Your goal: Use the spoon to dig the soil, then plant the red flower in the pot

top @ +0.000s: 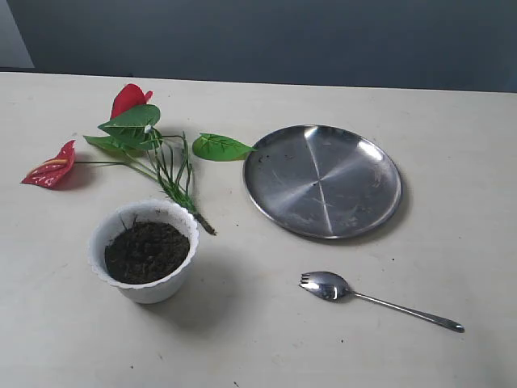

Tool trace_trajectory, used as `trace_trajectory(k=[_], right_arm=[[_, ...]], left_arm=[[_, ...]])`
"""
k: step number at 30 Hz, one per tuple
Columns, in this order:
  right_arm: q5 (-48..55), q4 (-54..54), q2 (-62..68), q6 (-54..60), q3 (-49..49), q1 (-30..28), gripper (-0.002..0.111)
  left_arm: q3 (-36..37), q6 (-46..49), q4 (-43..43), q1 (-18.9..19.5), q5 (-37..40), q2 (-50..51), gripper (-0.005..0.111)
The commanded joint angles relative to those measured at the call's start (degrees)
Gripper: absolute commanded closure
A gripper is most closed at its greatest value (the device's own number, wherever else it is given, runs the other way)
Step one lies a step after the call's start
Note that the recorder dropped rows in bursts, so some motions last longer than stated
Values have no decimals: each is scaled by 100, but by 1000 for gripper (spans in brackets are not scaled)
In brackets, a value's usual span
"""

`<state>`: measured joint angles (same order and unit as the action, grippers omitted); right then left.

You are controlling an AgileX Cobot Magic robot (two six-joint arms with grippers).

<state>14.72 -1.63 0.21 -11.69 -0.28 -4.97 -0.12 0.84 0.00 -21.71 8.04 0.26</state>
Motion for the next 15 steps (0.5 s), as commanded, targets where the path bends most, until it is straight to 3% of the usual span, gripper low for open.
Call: trace_trajectory(k=[1, 9, 15], right_arm=[[-148, -12, -21, 5, 28, -41, 109], [-1691, -2718, -21, -631, 28, -41, 109], [-1624, -3175, -21, -631, 28, -41, 109]], left_arm=[[12, -21, 0, -21, -74, -26, 106], [12, -21, 0, -21, -74, -26, 106], [12, -21, 0, -21, -74, -26, 106]])
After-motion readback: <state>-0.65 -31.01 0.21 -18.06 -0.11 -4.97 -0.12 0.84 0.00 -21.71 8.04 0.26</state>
